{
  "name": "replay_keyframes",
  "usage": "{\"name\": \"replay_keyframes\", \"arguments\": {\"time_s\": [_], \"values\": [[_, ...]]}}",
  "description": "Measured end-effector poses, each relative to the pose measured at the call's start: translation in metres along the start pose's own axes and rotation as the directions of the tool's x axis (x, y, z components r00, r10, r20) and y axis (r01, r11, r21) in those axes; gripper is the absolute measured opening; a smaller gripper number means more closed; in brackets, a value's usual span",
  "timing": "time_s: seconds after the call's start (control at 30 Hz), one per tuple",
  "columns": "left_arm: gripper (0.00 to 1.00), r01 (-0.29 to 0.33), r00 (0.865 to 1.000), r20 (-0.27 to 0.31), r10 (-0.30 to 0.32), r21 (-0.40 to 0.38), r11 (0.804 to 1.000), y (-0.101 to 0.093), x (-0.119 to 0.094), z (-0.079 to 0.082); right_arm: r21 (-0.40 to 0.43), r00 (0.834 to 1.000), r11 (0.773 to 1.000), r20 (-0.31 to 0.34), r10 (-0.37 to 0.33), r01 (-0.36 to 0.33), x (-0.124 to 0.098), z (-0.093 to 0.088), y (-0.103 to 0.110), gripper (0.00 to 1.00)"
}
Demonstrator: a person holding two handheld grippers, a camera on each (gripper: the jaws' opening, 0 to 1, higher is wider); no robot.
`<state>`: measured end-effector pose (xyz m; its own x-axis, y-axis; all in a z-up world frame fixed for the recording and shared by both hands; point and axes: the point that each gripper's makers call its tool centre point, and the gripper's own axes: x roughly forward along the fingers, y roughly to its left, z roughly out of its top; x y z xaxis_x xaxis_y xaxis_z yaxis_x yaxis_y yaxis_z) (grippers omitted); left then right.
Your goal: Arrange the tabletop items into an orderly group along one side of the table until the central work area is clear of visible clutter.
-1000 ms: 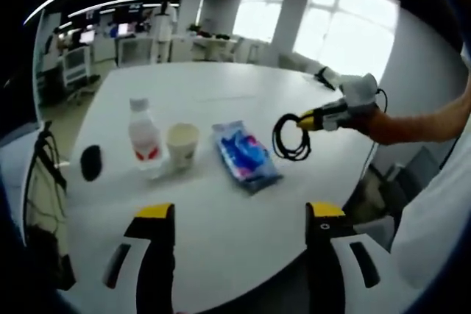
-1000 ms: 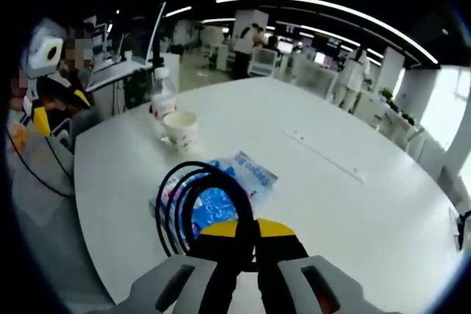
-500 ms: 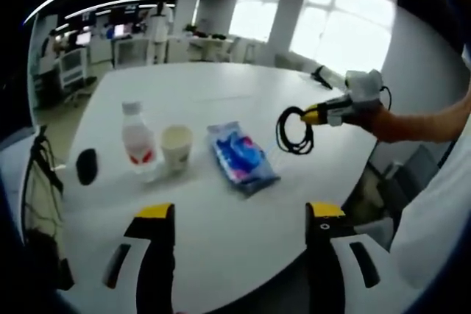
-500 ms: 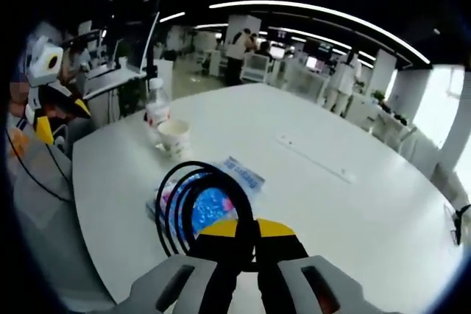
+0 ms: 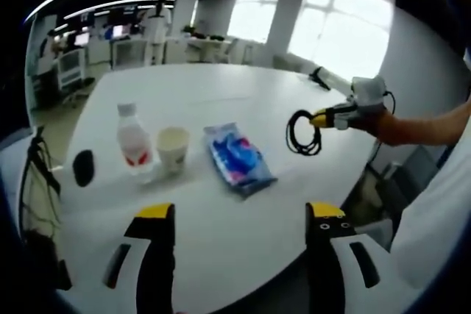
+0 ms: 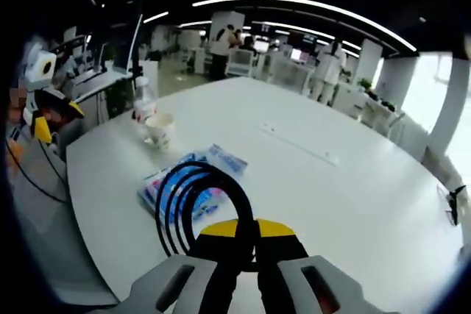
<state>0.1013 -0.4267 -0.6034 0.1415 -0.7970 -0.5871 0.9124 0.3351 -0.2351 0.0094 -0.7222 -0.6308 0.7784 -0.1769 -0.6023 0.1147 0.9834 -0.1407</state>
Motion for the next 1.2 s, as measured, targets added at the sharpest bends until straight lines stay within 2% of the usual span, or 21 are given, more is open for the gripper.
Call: {"name": "replay_keyframes", "arguments": {"time_s": [0.4,0.73,1.2], "values": [[0.72,0.024,1.000,-0.010,-0.024,0.018,1.000,-0.003,0.008,0.006,0.068,0.998,0.997,-0.048,-0.039,0.042,-0.011,-0.026,-0.016,0.03],[0.72,0.026,0.999,-0.025,-0.025,0.021,0.999,-0.006,0.008,0.004,0.110,0.995,0.994,-0.100,-0.004,0.016,0.004,-0.042,-0.012,0.03],[0.72,-0.026,1.000,-0.019,0.026,-0.006,1.000,0.007,-0.005,-0.001,0.193,0.979,0.981,-0.196,0.058,-0.020,0.026,-0.069,-0.006,0.04]]}}
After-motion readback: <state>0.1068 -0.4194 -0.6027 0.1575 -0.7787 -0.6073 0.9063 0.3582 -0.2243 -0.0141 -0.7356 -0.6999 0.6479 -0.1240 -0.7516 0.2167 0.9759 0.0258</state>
